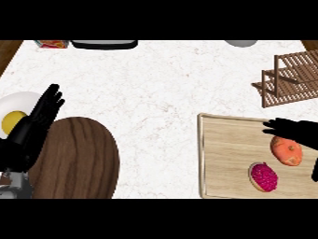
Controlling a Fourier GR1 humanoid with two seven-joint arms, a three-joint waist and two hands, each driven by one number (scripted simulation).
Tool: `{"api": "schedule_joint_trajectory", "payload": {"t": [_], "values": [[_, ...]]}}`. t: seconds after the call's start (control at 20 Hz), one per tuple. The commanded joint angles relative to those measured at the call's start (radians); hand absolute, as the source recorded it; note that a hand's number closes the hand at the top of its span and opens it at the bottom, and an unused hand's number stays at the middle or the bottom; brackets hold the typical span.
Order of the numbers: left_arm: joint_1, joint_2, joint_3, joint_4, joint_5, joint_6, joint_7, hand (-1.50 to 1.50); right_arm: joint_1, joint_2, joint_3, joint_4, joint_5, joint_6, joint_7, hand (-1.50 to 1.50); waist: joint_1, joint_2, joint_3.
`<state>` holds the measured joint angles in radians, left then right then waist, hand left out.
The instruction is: Pick the squash from the tray and place it in the tiered shelf
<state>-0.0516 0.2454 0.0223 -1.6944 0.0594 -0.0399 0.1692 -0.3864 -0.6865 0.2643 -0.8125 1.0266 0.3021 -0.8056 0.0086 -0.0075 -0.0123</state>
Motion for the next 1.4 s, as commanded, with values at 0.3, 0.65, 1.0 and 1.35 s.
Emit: {"api": "schedule_joint_trajectory", "payload": {"t": [0.3,0.65,1.0,1.35], "values": [[-0.026,-0.037,-0.018,0.013,-0.031,0.008,0.006,0.0,-0.049,0.093,-0.031,0.169,0.051,-0.149,0.004,1.5,0.002,0.011,0.013],[-0.008,-0.034,-0.01,0.002,-0.04,0.007,0.009,0.0,-0.06,0.096,-0.123,0.237,0.009,-0.336,-0.118,1.5,0.006,0.012,0.014],[-0.032,-0.04,0.003,0.062,-0.04,-0.004,-0.017,0.0,-0.086,0.073,-0.24,0.172,-0.128,-0.303,-0.25,1.5,-0.014,0.006,0.012],[0.041,0.009,0.072,0.011,-0.004,-0.012,0.01,0.0,0.085,0.213,-0.393,0.045,-0.24,-0.348,0.228,1.5,-0.097,-0.03,0.005]]}}
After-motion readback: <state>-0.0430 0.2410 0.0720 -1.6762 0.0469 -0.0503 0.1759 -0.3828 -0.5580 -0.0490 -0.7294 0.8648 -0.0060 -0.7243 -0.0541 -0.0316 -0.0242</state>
